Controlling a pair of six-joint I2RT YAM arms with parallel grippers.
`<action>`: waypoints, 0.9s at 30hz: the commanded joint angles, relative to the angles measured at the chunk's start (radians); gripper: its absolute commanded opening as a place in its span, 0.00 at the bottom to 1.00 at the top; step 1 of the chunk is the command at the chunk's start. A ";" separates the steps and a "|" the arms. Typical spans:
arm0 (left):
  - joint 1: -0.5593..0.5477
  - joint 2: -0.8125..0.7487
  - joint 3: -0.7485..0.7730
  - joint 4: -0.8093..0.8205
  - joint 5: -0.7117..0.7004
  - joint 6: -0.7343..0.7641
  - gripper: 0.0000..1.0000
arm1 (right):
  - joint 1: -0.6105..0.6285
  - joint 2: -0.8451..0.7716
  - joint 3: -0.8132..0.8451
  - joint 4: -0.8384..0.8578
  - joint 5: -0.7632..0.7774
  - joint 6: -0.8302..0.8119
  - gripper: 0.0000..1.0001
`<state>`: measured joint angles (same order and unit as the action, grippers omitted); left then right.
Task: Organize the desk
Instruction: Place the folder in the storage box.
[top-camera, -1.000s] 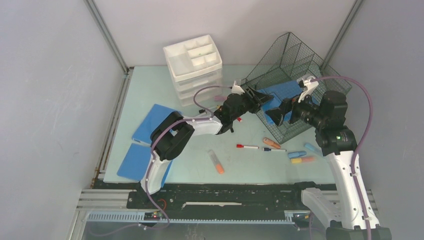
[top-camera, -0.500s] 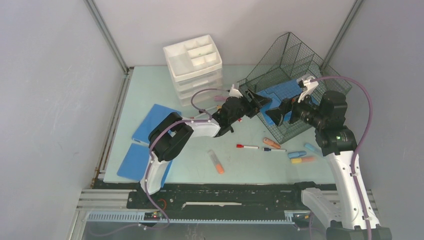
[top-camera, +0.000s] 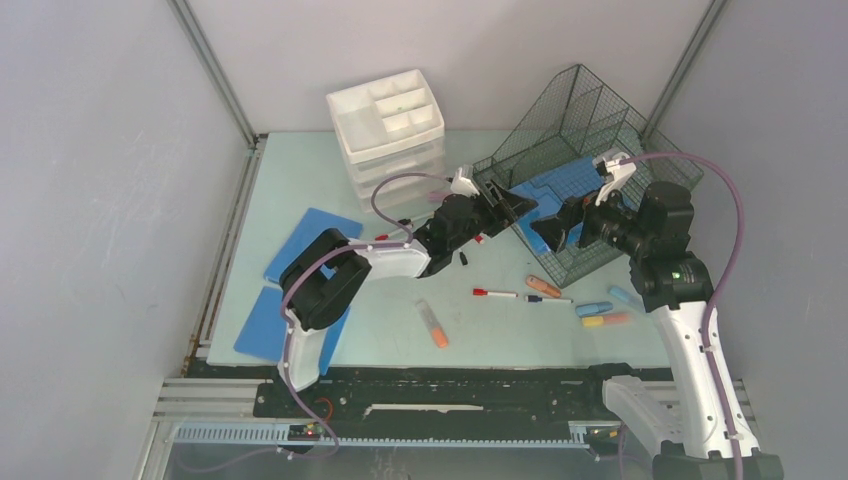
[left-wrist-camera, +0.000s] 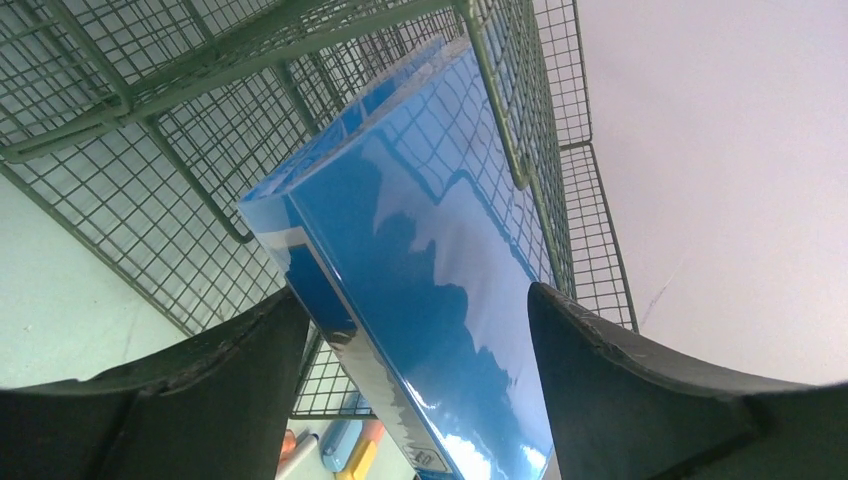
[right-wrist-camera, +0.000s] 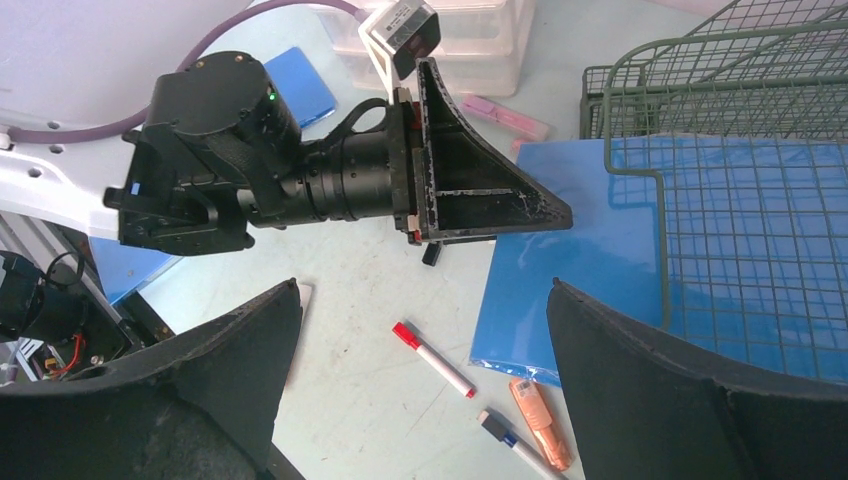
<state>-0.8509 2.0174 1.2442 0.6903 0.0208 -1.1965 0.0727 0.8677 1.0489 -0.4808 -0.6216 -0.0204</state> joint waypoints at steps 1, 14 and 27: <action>-0.002 -0.084 -0.020 0.032 -0.014 0.064 0.82 | 0.007 -0.009 -0.005 0.031 0.000 -0.016 1.00; -0.001 -0.120 -0.086 0.022 -0.012 0.079 0.83 | 0.012 0.000 -0.005 0.027 -0.011 -0.023 1.00; -0.001 -0.276 -0.190 0.015 -0.058 0.226 0.83 | 0.032 0.013 -0.004 0.012 -0.062 -0.057 0.99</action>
<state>-0.8509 1.8309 1.0737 0.6815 -0.0051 -1.0615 0.0959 0.8806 1.0451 -0.4824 -0.6540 -0.0490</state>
